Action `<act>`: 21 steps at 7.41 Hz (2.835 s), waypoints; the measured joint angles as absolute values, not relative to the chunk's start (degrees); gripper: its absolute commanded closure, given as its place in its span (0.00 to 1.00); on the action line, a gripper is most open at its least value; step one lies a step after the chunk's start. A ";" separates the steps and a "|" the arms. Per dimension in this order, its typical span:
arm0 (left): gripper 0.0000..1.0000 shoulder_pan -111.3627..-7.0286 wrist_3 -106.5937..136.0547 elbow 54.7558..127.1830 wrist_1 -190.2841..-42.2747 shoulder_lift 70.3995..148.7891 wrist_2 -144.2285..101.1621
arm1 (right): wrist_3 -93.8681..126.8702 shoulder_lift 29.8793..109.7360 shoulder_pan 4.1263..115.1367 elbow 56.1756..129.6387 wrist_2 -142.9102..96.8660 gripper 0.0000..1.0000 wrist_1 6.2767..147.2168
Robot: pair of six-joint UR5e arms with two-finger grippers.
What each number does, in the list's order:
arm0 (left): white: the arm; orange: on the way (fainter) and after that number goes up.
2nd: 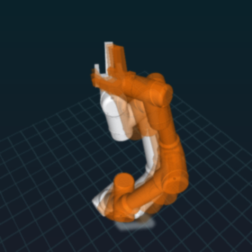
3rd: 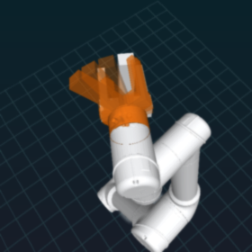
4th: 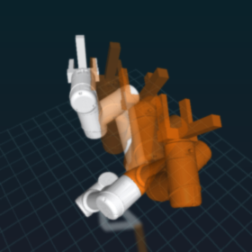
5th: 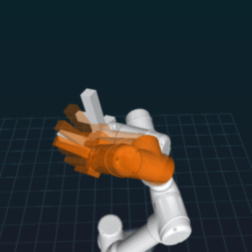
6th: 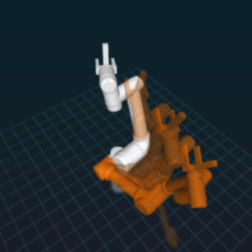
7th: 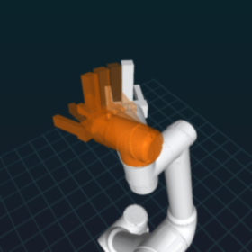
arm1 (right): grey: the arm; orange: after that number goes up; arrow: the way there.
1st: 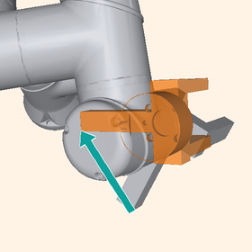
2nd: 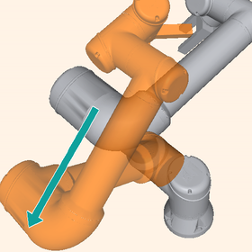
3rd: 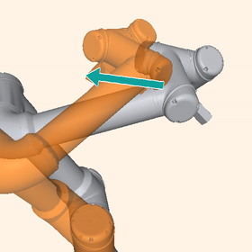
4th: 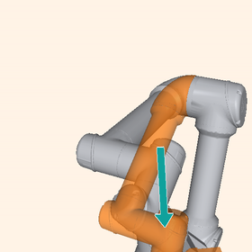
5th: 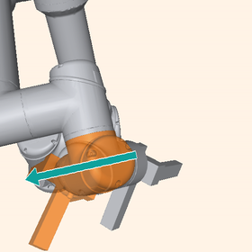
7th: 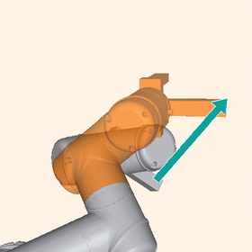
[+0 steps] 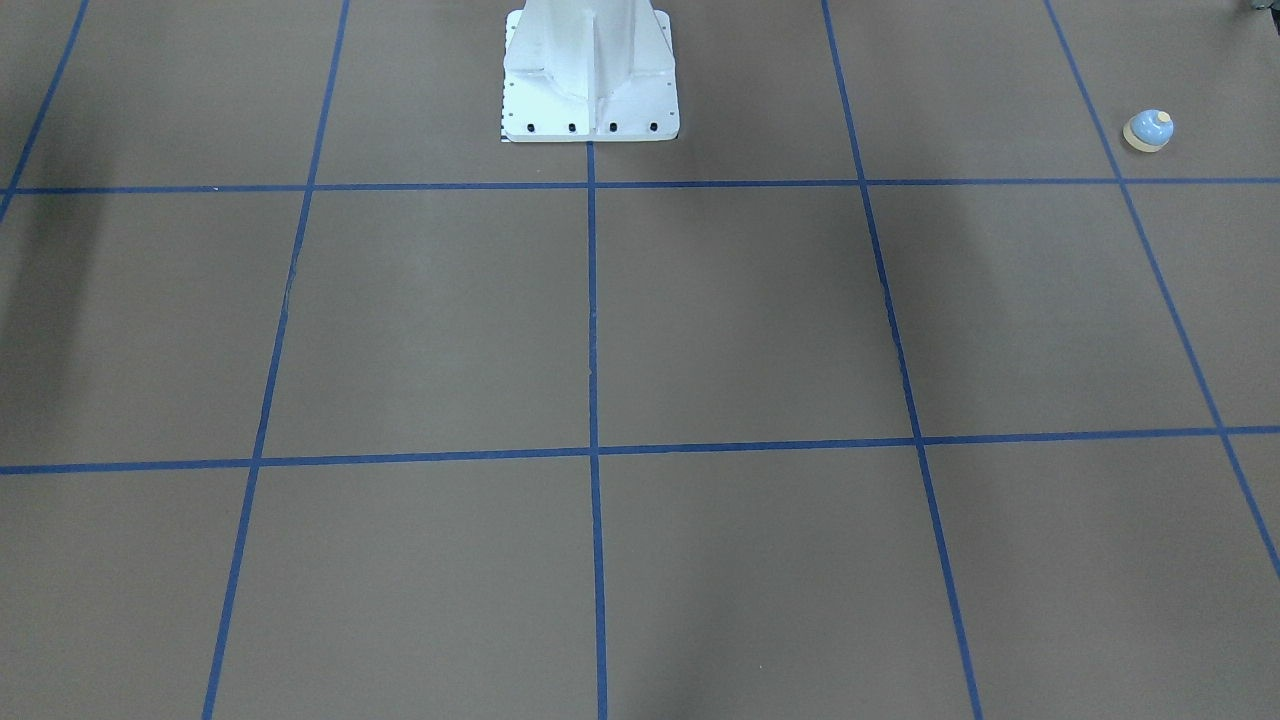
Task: Place and press bell with both arms
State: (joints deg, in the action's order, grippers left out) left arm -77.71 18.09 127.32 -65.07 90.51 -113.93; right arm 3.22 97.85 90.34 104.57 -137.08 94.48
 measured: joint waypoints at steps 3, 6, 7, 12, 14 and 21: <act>0.00 -68.15 39.20 133.67 -62.73 88.53 -107.46 | 3.25 97.86 90.27 104.52 -137.11 0.00 94.56; 0.00 -52.38 66.67 137.78 -61.65 83.89 -98.12 | 3.25 98.13 90.26 104.81 -137.11 0.00 94.57; 0.00 -46.22 76.29 138.03 -61.25 82.68 -95.54 | 3.25 98.14 90.28 104.86 -137.11 0.00 94.55; 0.00 -15.17 132.53 136.76 -60.81 69.98 -84.25 | 3.25 97.64 90.26 105.51 -137.11 0.00 94.46; 0.00 -7.46 149.06 134.29 -61.65 65.09 -83.15 | 3.25 97.42 90.26 106.06 -137.11 0.00 94.48; 0.00 -1.96 174.57 117.61 -81.07 56.11 -85.01 | 3.41 97.48 90.32 108.62 -137.11 0.00 94.54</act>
State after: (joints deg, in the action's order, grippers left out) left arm -1.96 174.57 117.61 -81.07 56.11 -85.01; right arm 3.41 97.48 90.32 108.62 -137.11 94.54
